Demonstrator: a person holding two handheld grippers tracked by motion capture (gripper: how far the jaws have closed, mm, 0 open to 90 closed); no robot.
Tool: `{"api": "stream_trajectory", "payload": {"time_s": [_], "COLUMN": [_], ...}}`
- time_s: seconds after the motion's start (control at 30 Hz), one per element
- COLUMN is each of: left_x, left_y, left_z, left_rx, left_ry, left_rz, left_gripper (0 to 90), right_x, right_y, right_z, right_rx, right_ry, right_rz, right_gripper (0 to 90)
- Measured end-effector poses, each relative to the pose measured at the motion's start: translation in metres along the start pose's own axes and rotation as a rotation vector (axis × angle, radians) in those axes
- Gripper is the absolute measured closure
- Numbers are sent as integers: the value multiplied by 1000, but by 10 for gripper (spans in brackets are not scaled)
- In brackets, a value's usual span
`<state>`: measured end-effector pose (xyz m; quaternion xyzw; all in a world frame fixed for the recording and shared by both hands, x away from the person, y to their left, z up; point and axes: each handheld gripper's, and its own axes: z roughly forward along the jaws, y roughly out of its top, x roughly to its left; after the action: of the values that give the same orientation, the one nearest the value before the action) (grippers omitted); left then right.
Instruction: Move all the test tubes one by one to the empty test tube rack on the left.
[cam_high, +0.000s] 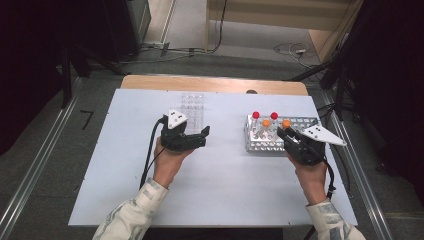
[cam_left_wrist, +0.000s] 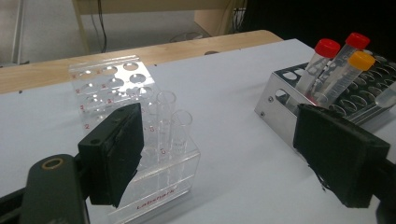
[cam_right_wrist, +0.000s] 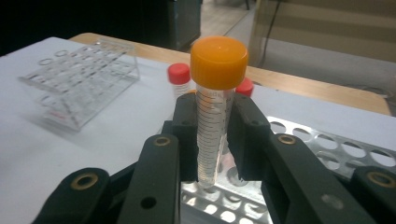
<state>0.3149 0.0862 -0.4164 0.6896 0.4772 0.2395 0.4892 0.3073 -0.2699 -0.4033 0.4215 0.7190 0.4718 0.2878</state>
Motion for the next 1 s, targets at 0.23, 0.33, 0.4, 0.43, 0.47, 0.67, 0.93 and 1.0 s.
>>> {"api": "stream_trajectory", "payload": {"time_s": [0.23, 0.33, 0.4, 0.43, 0.47, 0.67, 0.93, 1.0], "left_x": [-6, -9, -12, -13, -14, -19, -29, -31], "left_y": [1, 1, 1, 1, 1, 0, -1, -2], "left_z": [0, -1, -2, -2, -2, -1, 0, 2], "left_rx": [5, 1, -3, -1, -1, 5, 20, 27], "left_ry": [-16, -26, -35, -40, -46, -64, -101, -111], "left_rz": [6, 10, 12, 12, 11, 20, 34, 44], "left_gripper": [164, 163, 163, 163, 163, 163, 169, 181], "right_x": [19, 32, 41, 46, 51, 77, 96, 98], "right_y": [1, 1, -1, -2, -3, -8, -12, -14], "right_z": [-8, -2, 4, 8, 11, 35, 61, 65], "right_rx": [-7, 6, 20, 27, 35, 66, 99, 102], "right_ry": [96, 139, 160, 177, 184, 226, 242, 245], "right_rz": [-9, -24, -38, -43, -57, -91, -101, -102], "right_gripper": [710, 710, 710, 709, 709, 710, 710, 710]}}
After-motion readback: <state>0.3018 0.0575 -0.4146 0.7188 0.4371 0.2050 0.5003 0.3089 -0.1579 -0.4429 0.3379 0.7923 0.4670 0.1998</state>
